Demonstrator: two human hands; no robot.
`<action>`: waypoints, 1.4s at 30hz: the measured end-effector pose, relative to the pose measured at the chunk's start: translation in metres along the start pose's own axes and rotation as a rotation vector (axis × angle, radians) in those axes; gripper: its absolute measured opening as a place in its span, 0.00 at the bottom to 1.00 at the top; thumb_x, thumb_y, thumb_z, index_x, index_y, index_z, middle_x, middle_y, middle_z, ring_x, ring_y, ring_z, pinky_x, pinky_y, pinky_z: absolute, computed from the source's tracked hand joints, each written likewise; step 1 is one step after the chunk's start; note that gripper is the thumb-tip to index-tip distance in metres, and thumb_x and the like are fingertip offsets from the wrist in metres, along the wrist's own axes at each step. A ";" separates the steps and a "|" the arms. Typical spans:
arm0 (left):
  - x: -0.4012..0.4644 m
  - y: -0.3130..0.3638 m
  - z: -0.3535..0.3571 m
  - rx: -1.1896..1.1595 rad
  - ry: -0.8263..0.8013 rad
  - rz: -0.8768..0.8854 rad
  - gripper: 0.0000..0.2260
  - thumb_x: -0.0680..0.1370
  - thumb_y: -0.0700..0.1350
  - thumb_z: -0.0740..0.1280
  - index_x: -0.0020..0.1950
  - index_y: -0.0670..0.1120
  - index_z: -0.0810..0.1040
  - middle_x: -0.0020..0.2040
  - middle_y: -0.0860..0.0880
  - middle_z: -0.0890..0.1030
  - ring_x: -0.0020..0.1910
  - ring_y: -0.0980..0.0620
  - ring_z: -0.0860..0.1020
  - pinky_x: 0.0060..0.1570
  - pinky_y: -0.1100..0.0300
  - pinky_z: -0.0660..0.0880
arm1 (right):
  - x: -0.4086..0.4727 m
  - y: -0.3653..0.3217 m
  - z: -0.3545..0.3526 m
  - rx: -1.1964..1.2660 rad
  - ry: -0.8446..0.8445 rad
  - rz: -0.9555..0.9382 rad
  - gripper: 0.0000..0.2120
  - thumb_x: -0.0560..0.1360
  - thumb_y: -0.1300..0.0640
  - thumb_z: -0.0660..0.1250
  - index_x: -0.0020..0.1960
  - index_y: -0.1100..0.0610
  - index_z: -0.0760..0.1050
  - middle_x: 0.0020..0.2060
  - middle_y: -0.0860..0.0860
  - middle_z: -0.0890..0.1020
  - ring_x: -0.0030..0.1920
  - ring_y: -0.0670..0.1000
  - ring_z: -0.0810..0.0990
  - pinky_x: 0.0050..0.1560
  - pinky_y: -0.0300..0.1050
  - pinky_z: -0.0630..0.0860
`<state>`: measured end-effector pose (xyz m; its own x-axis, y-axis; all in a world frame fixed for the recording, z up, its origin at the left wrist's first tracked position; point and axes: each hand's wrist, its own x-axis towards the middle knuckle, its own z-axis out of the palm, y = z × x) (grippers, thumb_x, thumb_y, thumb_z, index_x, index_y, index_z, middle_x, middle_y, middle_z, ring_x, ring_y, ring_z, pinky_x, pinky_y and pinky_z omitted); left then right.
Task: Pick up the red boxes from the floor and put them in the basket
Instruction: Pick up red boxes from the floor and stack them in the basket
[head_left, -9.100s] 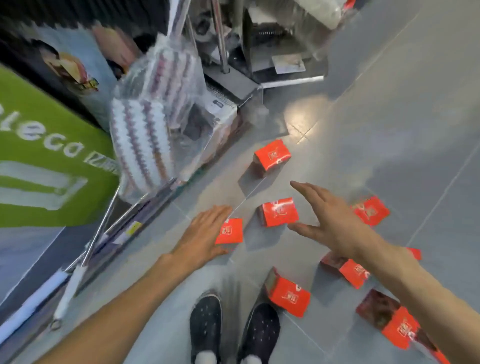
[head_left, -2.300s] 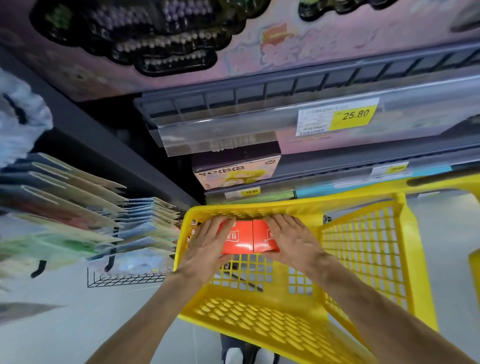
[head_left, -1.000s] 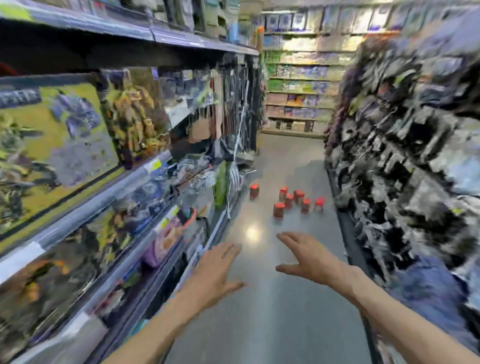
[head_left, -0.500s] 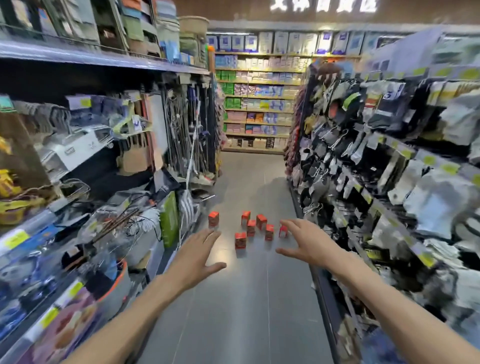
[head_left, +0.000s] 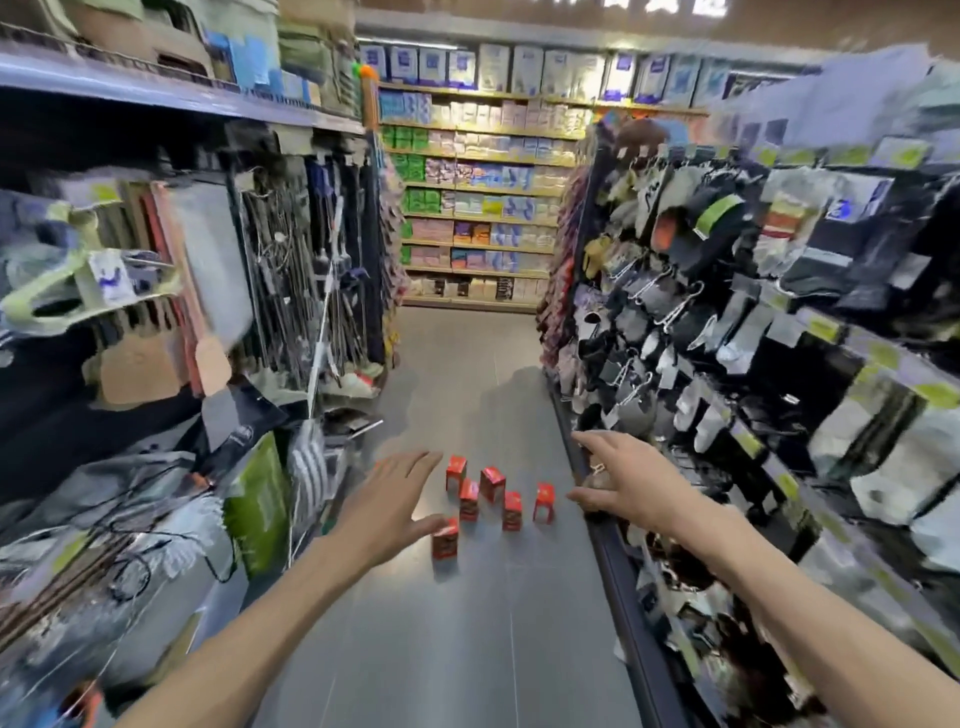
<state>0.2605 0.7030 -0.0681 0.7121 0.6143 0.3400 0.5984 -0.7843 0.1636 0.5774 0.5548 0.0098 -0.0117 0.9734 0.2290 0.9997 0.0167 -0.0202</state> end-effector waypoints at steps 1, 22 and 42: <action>0.020 -0.012 0.009 -0.003 -0.005 -0.008 0.38 0.74 0.66 0.65 0.78 0.51 0.58 0.77 0.51 0.62 0.74 0.48 0.61 0.73 0.51 0.59 | 0.022 0.011 0.009 0.000 -0.002 0.005 0.41 0.71 0.31 0.65 0.75 0.54 0.63 0.69 0.53 0.73 0.66 0.54 0.72 0.66 0.47 0.69; 0.421 -0.311 0.218 -0.025 -0.103 -0.165 0.37 0.72 0.65 0.68 0.75 0.47 0.64 0.71 0.46 0.69 0.69 0.45 0.69 0.68 0.49 0.67 | 0.565 0.222 0.226 0.169 -0.160 -0.130 0.40 0.72 0.33 0.66 0.76 0.53 0.62 0.65 0.54 0.75 0.64 0.56 0.74 0.62 0.48 0.69; 0.560 -0.557 0.632 -0.374 -0.380 -0.405 0.42 0.72 0.62 0.72 0.79 0.51 0.56 0.77 0.46 0.63 0.76 0.46 0.59 0.74 0.48 0.59 | 0.918 0.337 0.655 0.318 -0.494 -0.277 0.37 0.73 0.38 0.69 0.75 0.56 0.65 0.69 0.55 0.72 0.66 0.57 0.72 0.66 0.47 0.66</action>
<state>0.5581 1.5385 -0.5544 0.5787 0.8008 -0.1542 0.7269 -0.4208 0.5427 0.8884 1.6040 -0.4240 -0.3530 0.9125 -0.2066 0.9035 0.2750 -0.3288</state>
